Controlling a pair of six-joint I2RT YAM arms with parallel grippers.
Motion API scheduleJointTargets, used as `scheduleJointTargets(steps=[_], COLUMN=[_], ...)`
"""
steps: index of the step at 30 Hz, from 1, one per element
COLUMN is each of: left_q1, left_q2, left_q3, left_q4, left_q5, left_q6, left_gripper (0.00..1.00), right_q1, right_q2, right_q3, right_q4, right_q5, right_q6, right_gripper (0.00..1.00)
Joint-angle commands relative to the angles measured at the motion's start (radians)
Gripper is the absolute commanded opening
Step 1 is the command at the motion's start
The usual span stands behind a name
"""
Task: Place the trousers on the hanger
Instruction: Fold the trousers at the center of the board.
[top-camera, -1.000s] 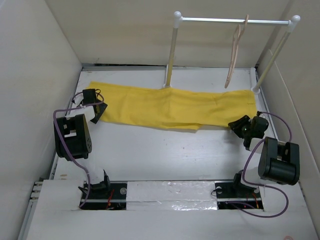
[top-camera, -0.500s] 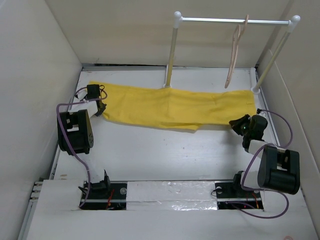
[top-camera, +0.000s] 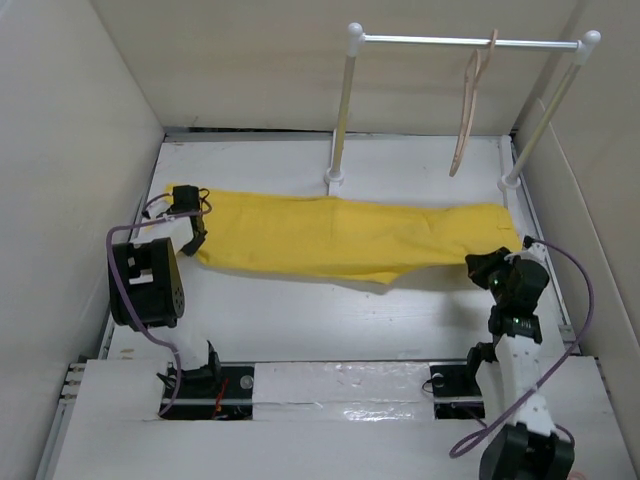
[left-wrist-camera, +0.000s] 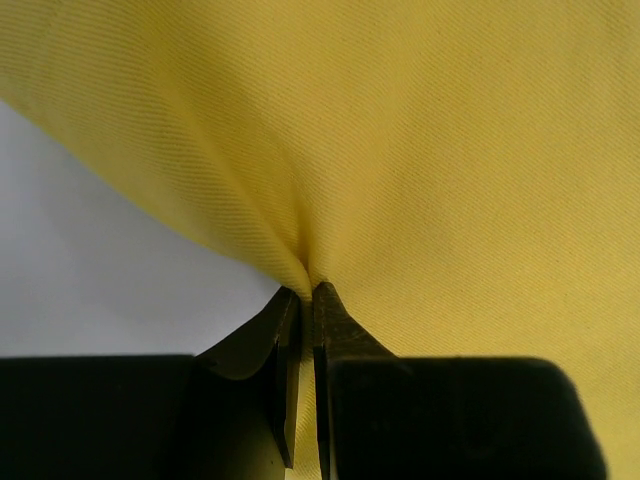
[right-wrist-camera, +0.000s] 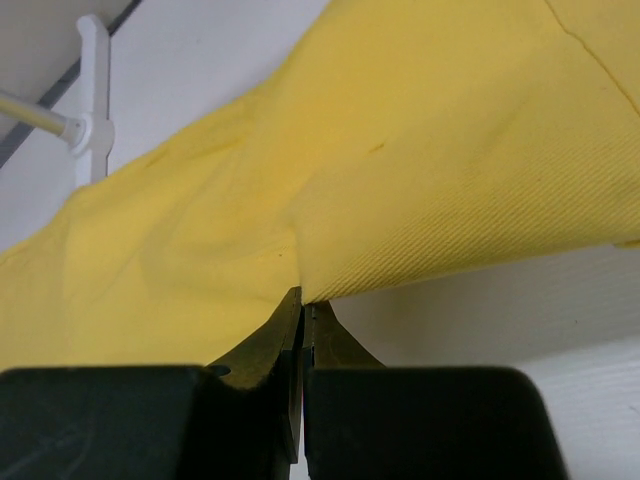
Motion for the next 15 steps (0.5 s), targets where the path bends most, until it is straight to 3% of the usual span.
scheduleJointTargets(steps=[1, 2, 6, 7, 8, 9, 10, 12, 13, 15], left_q1=[0.036, 0.036, 0.046, 0.046, 0.046, 0.046, 0.037, 0.012, -0.002, -0.049], left_q2=[-0.12, -0.146, -0.293, -0.315, -0.335, -0.365, -0.378, -0.407, -0.413, -0.431], left_q3=[-0.087, -0.103, -0.141, -0.146, -0.153, -0.153, -0.149, -0.135, -0.129, -0.107], left_q4=[-0.142, -0.165, -0.218, -0.214, -0.184, -0.168, -0.159, -0.113, -0.099, -0.058], left_q5=[-0.15, -0.159, -0.211, -0.205, -0.196, -0.173, -0.165, -0.129, -0.115, -0.063], left_q6=[-0.038, -0.063, -0.122, -0.123, -0.111, -0.082, -0.075, -0.052, -0.034, -0.018], left_gripper=[0.0, 0.0, 0.0, 0.0, 0.03, 0.12, 0.31, 0.51, 0.59, 0.59], right_q1=[-0.025, -0.025, -0.025, -0.034, -0.034, -0.034, -0.034, -0.034, -0.034, -0.045], right_q2=[-0.223, -0.341, -0.522, -0.53, -0.526, -0.483, -0.451, -0.38, -0.307, -0.244], right_q3=[0.01, 0.015, 0.012, 0.009, 0.009, 0.03, 0.041, 0.058, 0.068, 0.072], right_q4=[-0.25, -0.295, -0.459, -0.452, -0.445, -0.438, -0.433, -0.401, -0.39, -0.352], right_q5=[0.059, 0.061, 0.024, 0.047, 0.056, 0.061, 0.07, 0.087, 0.113, 0.116], right_q6=[-0.083, -0.084, -0.043, -0.035, -0.033, -0.044, -0.052, -0.07, -0.07, -0.067], right_gripper=[0.0, 0.0, 0.06, 0.24, 0.34, 0.51, 0.6, 0.75, 0.85, 0.88])
